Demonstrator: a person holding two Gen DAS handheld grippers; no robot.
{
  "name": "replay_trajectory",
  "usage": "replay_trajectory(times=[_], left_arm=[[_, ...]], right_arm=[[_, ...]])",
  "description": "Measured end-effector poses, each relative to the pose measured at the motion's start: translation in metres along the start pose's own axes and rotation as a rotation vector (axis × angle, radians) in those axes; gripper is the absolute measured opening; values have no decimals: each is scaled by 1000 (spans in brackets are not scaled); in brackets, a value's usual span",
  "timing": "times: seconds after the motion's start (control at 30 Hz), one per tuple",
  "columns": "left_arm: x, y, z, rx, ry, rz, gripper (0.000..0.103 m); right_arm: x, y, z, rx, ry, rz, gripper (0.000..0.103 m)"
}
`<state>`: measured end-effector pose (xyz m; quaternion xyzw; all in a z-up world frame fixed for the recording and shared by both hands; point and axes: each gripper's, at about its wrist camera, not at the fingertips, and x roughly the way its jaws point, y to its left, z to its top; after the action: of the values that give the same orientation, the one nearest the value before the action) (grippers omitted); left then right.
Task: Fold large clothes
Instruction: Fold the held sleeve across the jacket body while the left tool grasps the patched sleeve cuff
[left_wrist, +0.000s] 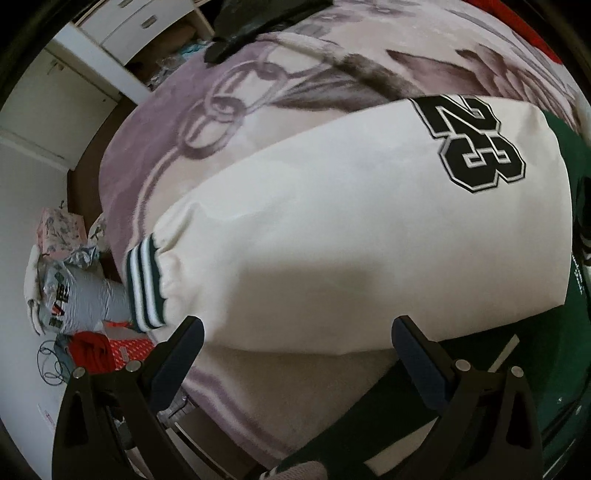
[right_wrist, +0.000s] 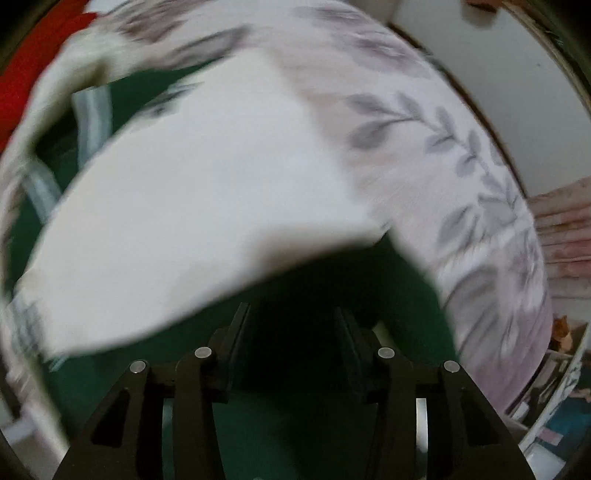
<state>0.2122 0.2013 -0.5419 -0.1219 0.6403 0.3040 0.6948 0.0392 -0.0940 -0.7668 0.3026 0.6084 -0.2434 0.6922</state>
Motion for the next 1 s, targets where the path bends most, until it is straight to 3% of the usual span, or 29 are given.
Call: replay_trajectory(times=[0.07, 0.2, 0.33, 0.4, 0.47, 0.57, 0.67, 0.77, 0.8, 0.9, 1.0], left_arm=[[0, 12, -1, -23, 7, -1, 103], [9, 49, -10, -114, 45, -54, 103], [36, 96, -27, -307, 125, -248, 103], [55, 115, -36, -422, 171, -337, 103], [81, 133, -47, -569, 222, -470, 103], [110, 148, -55, -751, 254, -625, 101], [122, 164, -51, -895, 200, -654, 97], [119, 175, -37, -927, 128, -603, 74], [115, 178, -30, -919, 87, -585, 53], [108, 182, -2, -862, 0, -510, 24], [113, 198, 32, -826, -59, -516, 20]], right_arm=[[-18, 34, -23, -28, 25, 126, 49], [-6, 152, -47, -200, 122, 365, 51], [25, 273, -53, -367, 67, 443, 54], [55, 338, -41, -469, 174, 453, 54], [74, 367, -57, -499, 279, 431, 55], [57, 373, -77, -586, 208, 391, 55], [46, 366, -87, -555, 221, 390, 55], [43, 343, -99, -500, 236, 361, 55], [32, 317, -81, -493, 235, 346, 55], [31, 296, -96, -497, 208, 302, 55], [36, 266, -97, -500, 195, 287, 55]])
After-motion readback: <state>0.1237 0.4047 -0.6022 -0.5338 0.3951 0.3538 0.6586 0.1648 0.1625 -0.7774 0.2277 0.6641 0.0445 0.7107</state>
